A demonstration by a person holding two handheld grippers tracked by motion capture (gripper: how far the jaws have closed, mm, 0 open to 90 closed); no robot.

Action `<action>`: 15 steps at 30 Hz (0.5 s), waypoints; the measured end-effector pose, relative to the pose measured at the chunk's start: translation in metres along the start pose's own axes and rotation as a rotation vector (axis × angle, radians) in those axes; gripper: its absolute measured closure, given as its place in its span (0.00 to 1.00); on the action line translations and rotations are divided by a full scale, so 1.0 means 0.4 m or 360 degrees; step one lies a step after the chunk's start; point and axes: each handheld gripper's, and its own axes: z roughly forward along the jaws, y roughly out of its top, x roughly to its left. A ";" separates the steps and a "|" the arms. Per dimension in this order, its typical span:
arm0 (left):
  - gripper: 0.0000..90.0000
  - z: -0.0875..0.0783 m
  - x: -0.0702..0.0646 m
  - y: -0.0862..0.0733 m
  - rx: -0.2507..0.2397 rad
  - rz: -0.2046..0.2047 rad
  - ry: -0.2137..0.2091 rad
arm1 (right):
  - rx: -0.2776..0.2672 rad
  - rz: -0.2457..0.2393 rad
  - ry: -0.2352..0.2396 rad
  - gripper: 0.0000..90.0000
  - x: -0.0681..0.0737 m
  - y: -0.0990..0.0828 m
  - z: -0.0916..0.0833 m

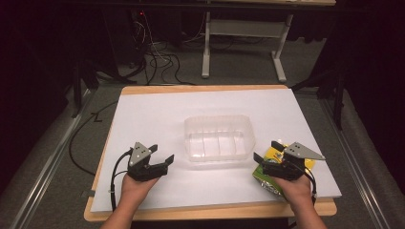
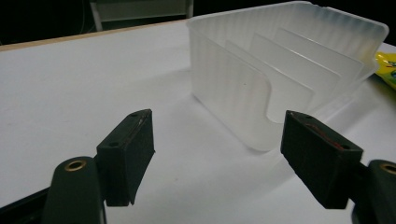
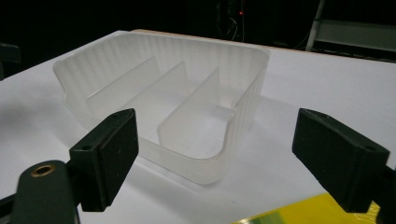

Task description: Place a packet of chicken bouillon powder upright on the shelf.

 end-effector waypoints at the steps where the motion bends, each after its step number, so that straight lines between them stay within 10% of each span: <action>1: 0.29 0.001 0.002 0.000 0.0000 -0.0004 0.0010 | -0.0002 0.0011 0.0012 0.17 -0.004 -0.002 -0.001; 15: 0.32 0.014 -0.014 0.012 -0.0019 0.0019 0.0000 | 0.0054 0.0051 -0.0132 0.35 -0.062 -0.028 -0.076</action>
